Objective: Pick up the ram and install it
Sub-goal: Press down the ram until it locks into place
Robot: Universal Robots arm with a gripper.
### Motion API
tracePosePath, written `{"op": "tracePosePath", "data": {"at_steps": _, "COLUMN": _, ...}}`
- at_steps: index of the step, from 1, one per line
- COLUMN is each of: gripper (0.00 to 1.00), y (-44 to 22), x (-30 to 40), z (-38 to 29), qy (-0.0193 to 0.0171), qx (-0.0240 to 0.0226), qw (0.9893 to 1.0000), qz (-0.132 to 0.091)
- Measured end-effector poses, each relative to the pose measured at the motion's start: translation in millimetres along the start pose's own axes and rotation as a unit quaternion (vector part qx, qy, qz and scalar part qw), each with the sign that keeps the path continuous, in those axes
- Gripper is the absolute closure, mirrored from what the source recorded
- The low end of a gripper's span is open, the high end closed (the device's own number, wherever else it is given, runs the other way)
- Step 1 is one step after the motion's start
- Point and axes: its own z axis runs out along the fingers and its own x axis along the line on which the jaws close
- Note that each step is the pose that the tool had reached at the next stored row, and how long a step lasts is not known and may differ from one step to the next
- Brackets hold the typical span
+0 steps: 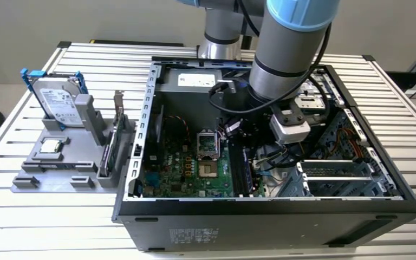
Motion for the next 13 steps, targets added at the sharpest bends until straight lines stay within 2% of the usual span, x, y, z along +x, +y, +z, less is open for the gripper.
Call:
{"op": "tracePosePath", "data": {"at_steps": 11, "gripper": 1.00, "y": -0.2, "x": -0.8, "z": 0.0, "qy": 0.0000, "qx": 0.0000, "qw": 1.0000, "qz": 0.000}}
{"op": "tracePosePath", "data": {"at_steps": 13, "gripper": 1.00, "y": -0.2, "x": -0.8, "z": 0.0, "qy": 0.0001, "qx": 0.0000, "qw": 1.0000, "qz": -0.008}}
